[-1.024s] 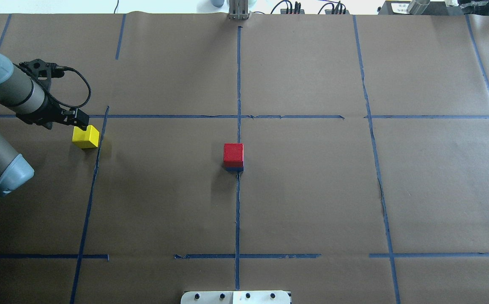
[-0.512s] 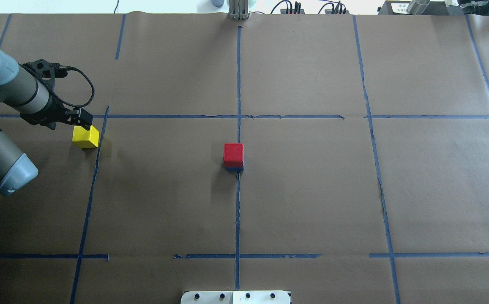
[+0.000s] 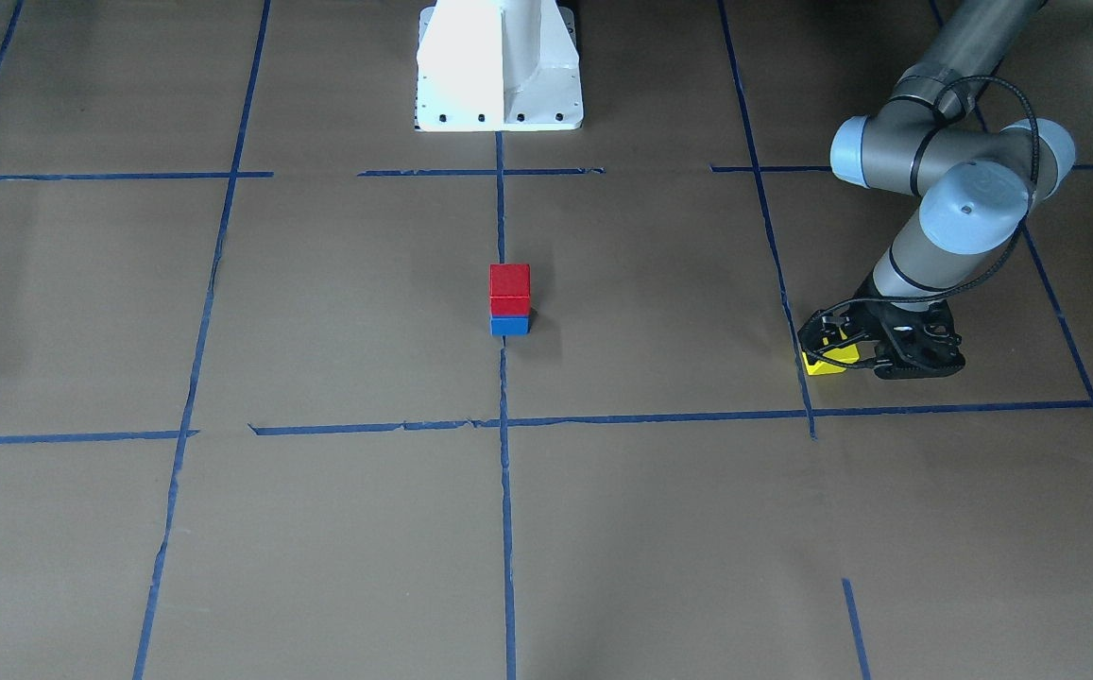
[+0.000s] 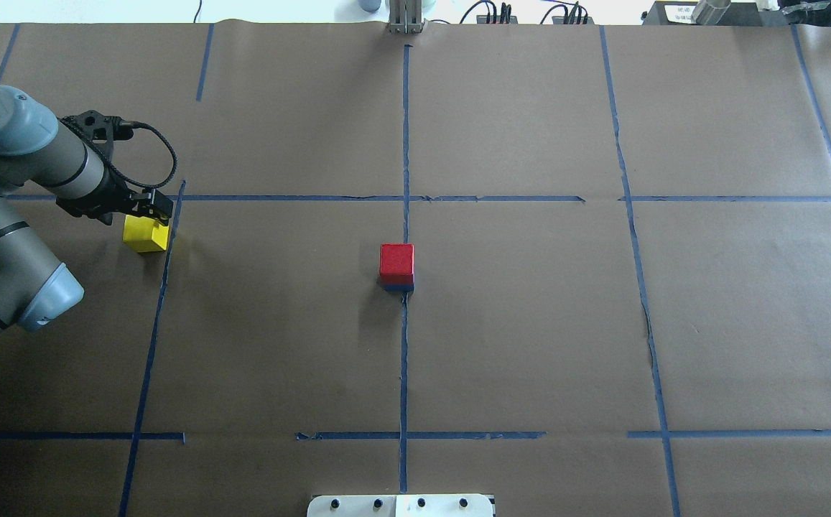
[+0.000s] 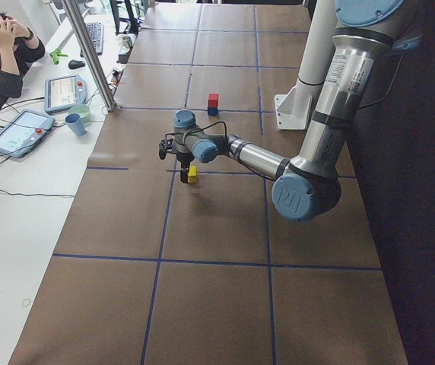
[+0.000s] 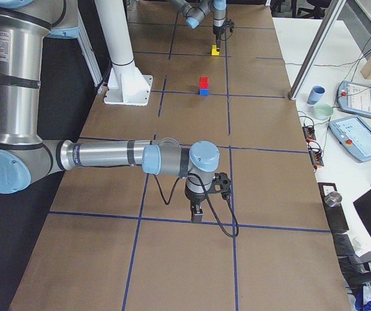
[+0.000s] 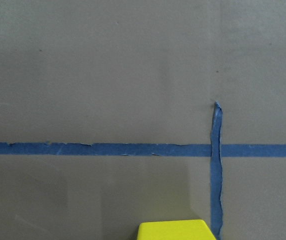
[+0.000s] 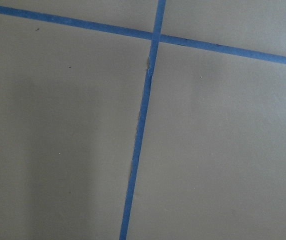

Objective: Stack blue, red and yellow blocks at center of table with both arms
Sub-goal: 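Move the left gripper to the yellow block and grasp it, then lift the yellow block and carry it over the red block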

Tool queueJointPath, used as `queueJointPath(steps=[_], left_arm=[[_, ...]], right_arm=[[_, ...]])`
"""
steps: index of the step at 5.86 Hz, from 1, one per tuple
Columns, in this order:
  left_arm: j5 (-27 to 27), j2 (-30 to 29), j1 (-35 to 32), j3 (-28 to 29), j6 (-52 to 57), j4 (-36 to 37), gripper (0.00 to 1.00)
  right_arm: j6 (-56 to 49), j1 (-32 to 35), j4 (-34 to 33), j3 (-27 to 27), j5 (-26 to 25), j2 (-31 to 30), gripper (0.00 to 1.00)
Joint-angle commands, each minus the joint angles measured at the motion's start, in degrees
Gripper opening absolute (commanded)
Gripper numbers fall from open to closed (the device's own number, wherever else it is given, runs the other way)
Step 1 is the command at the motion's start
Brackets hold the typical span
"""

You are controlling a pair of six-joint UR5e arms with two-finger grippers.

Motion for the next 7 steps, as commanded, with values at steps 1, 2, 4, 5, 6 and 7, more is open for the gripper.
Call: queueJointPath(steps=[1, 2, 4, 5, 6, 7], left_arm=[[-0.06, 0.00, 1.30, 0.27, -0.90, -0.12, 1.00], [-0.06, -0.08, 1.74, 0.45, -1.08, -0.12, 0.59], [-0.15, -0.08, 1.66, -0.42, -1.08, 0.23, 0.03], [-0.06, -0.43, 1.66, -3.91, -1.08, 3.37, 0.01], [-0.06, -6.53, 1.66, -7.07, -1.08, 14.97, 0.01], [0.03, -13.90, 2.01, -7.89, -1.51, 23.61, 0.02]], right_arm=[[0.00, 0.00, 0.00, 0.03, 0.00, -0.02, 1.00], [0.00, 0.00, 0.00, 0.03, 0.00, -0.02, 1.00], [0.00, 0.00, 0.00, 0.03, 0.00, 0.07, 1.00], [0.00, 0.00, 0.00, 0.03, 0.00, -0.02, 1.00], [0.00, 0.00, 0.00, 0.03, 0.09, -0.02, 1.00], [0.00, 0.00, 0.00, 0.03, 0.09, -0.02, 1.00]])
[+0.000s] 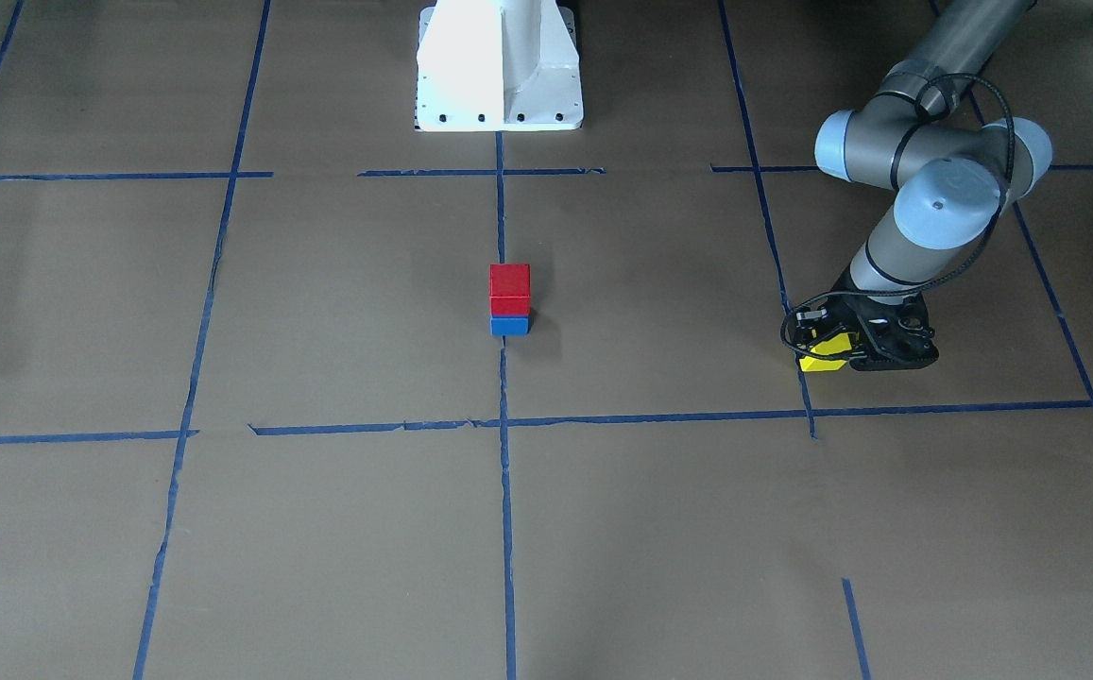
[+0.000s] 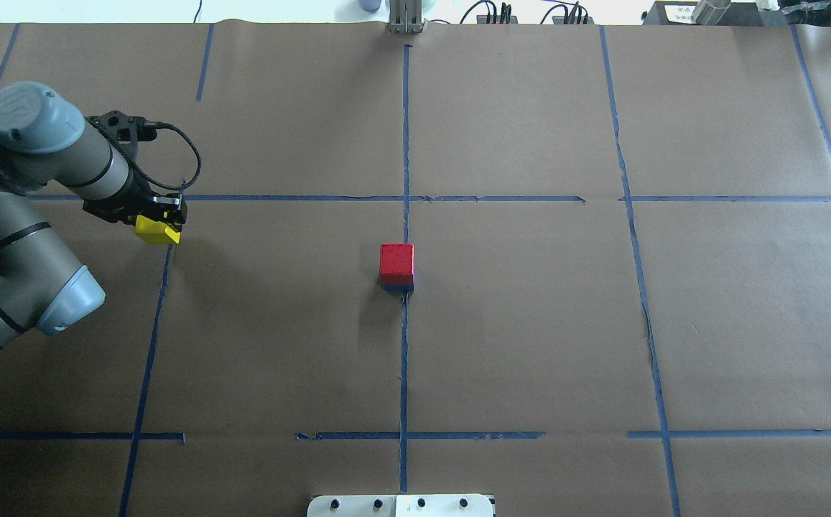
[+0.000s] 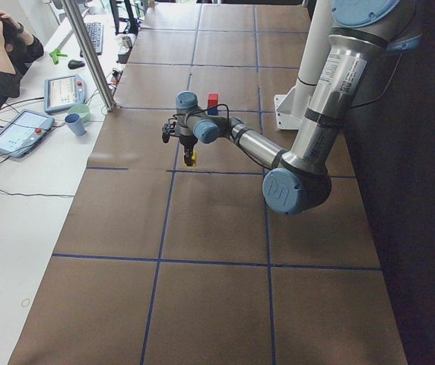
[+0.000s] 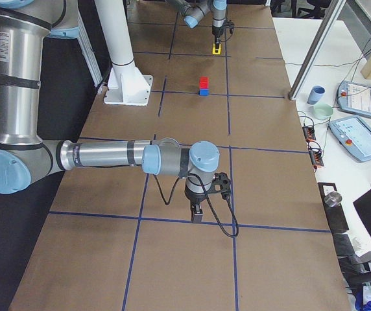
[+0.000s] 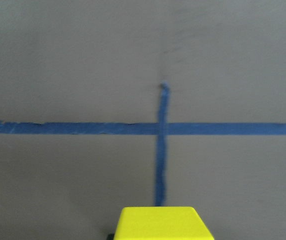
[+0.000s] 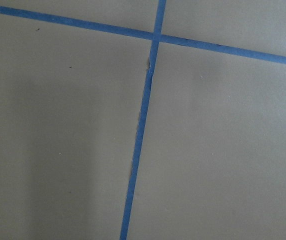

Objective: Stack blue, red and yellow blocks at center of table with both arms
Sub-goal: 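Lift the yellow block and carry it over the red block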

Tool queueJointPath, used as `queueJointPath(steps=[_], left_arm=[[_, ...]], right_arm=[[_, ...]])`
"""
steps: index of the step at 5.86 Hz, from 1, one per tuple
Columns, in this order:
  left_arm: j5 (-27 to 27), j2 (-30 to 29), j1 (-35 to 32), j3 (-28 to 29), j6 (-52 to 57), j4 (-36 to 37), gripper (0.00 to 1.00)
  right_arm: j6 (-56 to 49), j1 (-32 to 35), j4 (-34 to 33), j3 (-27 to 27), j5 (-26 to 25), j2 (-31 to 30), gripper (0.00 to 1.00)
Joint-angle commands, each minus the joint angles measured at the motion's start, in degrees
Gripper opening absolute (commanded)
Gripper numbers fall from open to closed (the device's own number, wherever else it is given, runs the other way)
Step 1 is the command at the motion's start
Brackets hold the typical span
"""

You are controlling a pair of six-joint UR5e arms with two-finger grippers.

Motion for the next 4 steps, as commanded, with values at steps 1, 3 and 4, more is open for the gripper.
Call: queueJointPath(steps=[1, 3, 4], left_arm=[[0.15, -11.25, 3.45, -1.14, -5.79, 8.23, 0.02], [0.50, -22.33, 9.69, 0.09, -15.82, 8.40, 0.02], [0.77, -26.55, 12.07, 3.14, -16.82, 9.10, 0.02]], right_arm=[[0.00, 0.00, 0.00, 0.00, 0.02, -0.01, 1.00], [0.18, 0.00, 0.00, 0.09, 0.02, -0.01, 1.00], [0.18, 0.00, 0.09, 0.00, 0.02, -0.01, 1.00]])
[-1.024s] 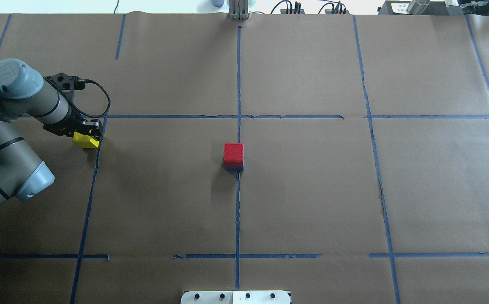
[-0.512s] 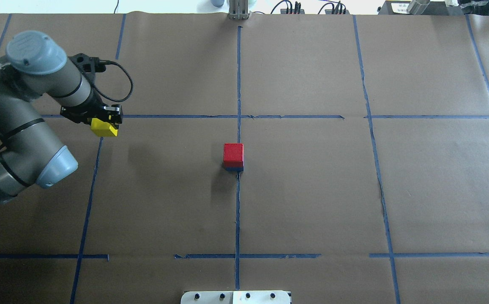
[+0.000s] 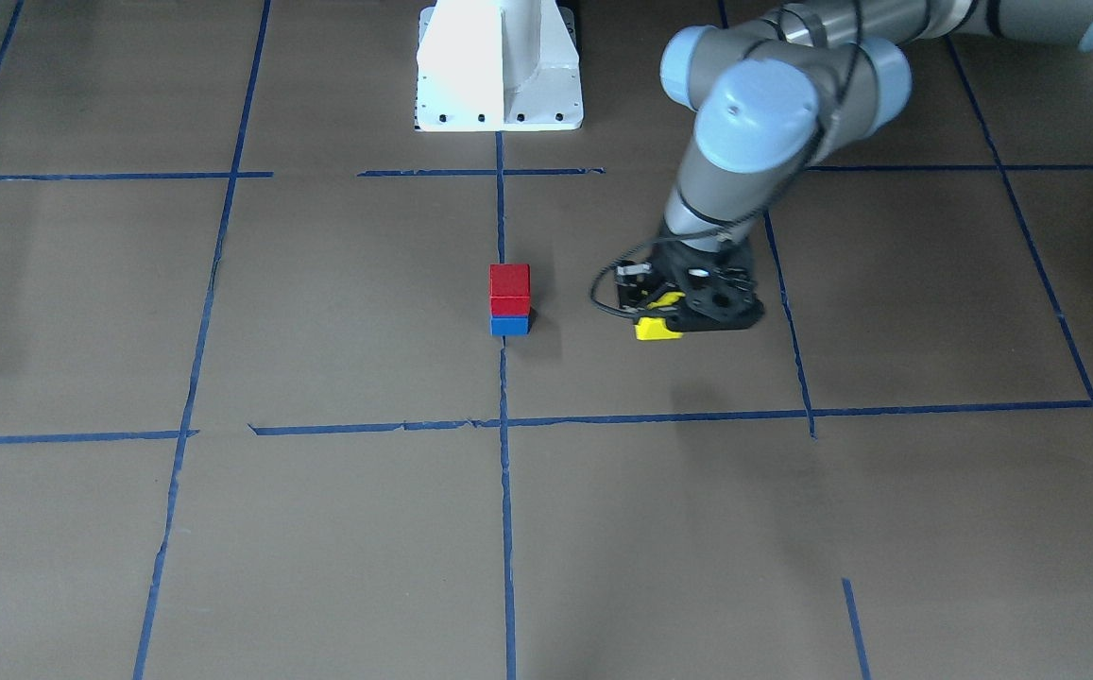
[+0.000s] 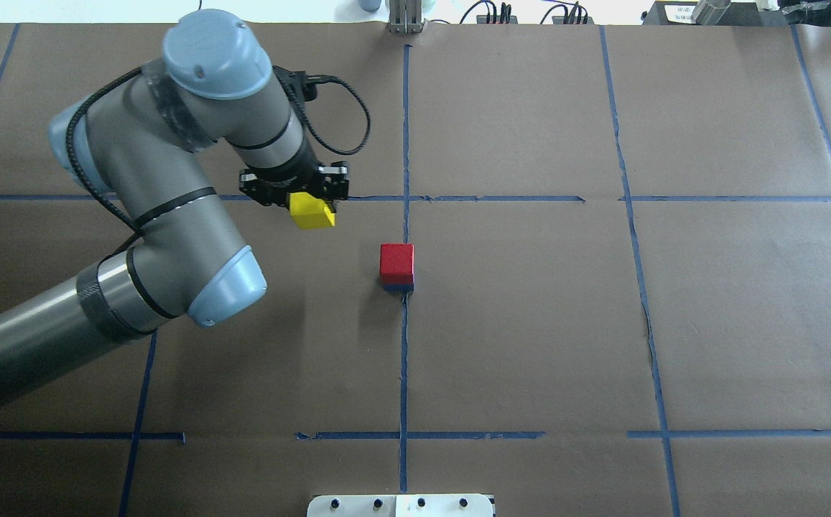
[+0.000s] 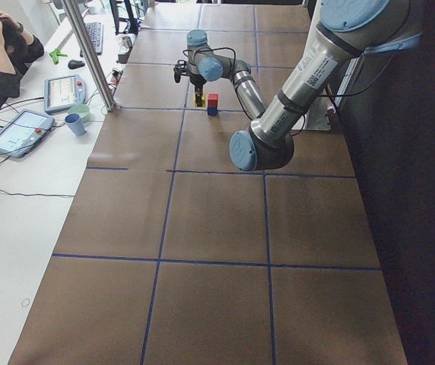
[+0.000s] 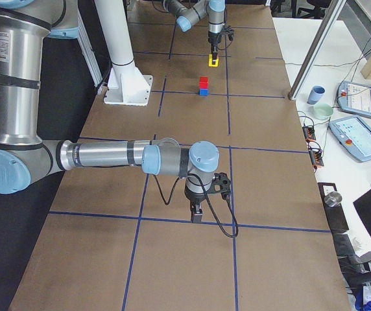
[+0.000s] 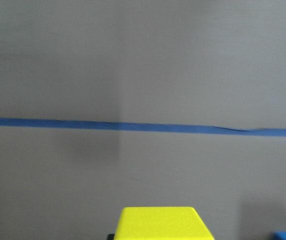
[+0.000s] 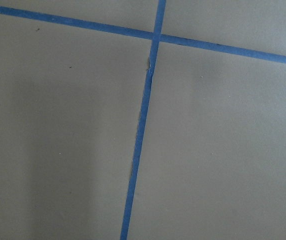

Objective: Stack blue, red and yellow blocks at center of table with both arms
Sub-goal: 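Lift the yellow block and carry it over the red block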

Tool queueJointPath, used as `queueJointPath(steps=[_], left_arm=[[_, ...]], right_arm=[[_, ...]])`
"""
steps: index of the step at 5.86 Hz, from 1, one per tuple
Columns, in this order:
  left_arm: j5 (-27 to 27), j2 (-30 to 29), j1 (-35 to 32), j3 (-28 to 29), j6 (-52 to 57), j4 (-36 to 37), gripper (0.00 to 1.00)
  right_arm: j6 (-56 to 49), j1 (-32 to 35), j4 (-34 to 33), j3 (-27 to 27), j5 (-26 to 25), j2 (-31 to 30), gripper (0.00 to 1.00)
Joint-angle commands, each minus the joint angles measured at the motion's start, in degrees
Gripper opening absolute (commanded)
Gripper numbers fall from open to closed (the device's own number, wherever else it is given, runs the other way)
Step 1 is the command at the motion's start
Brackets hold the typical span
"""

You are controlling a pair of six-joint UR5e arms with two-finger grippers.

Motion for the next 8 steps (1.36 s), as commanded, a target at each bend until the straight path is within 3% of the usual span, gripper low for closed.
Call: queueJointPath(steps=[1, 3, 8], left_arm=[[2.74, -6.61, 4.32, 4.95, -3.08, 0.72, 0.02], [4.34, -7.78, 6.45, 7.70, -5.02, 0.72, 0.03], [4.26, -7.68, 6.10, 7.35, -5.02, 4.94, 0.04]], right_arm=[[0.02, 0.00, -0.03, 0.13, 0.00, -0.07, 1.00], [0.11, 0.00, 0.06, 0.13, 0.09, -0.16, 1.00], [0.02, 0.00, -0.03, 0.04, 1.85, -0.42, 1.00]])
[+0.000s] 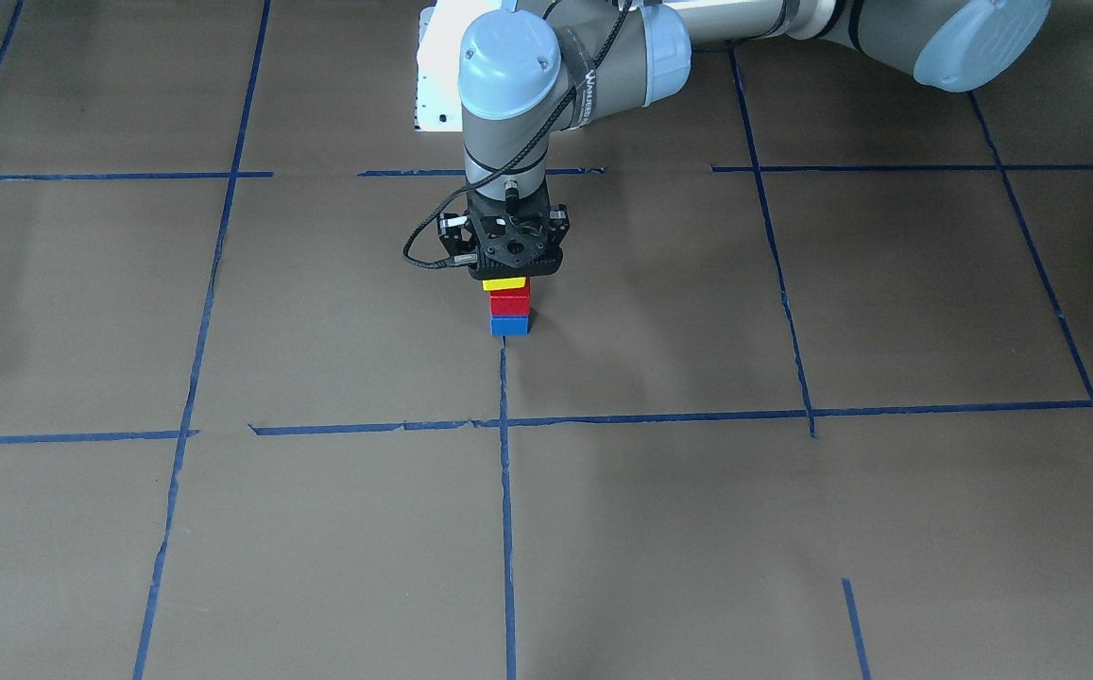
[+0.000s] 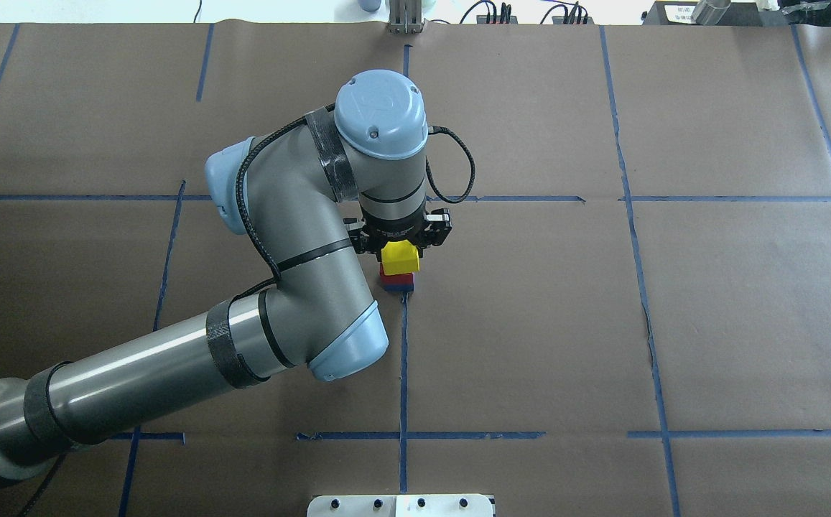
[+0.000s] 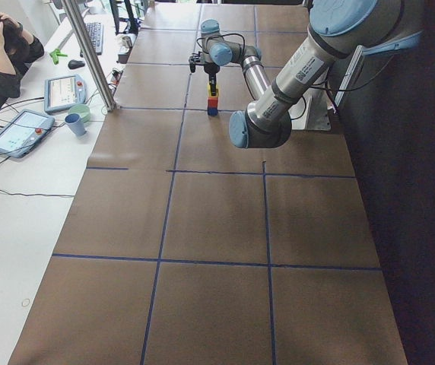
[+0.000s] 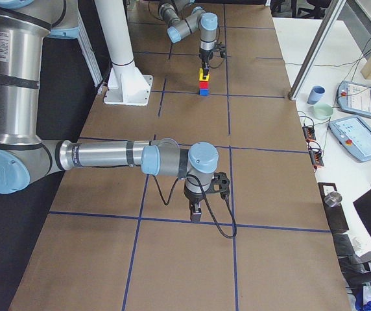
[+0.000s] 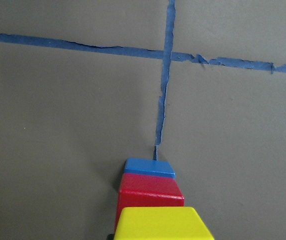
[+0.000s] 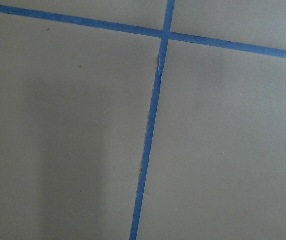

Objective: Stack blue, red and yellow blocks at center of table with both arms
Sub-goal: 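Lower the yellow block onto the red block and open the left gripper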

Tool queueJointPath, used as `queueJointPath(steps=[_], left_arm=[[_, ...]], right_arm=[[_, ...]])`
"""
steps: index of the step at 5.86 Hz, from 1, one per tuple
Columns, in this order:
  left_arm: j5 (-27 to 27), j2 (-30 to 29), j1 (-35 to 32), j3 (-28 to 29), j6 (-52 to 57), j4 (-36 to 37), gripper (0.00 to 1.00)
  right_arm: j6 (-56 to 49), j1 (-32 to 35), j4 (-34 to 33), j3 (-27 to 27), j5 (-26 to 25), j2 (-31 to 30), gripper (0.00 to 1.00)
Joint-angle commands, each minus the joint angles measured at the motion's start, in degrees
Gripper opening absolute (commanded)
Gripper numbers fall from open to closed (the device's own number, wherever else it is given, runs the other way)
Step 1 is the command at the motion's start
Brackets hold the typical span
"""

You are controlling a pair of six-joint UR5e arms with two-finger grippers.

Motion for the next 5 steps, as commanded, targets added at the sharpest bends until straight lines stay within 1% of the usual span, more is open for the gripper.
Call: queueJointPath(steps=[1, 5], left_arm=[[-0.04, -0.05, -0.22, 0.16, 0.09, -0.54, 0.04], [-0.04, 0.39, -0.31, 0.34, 0.70, -0.72, 0.04]], right_arm=[[0.00, 0.00, 0.00, -0.09, -0.01, -0.06, 1.00], [0.00, 0.00, 0.00, -0.09, 0.07, -0.06, 1.00]])
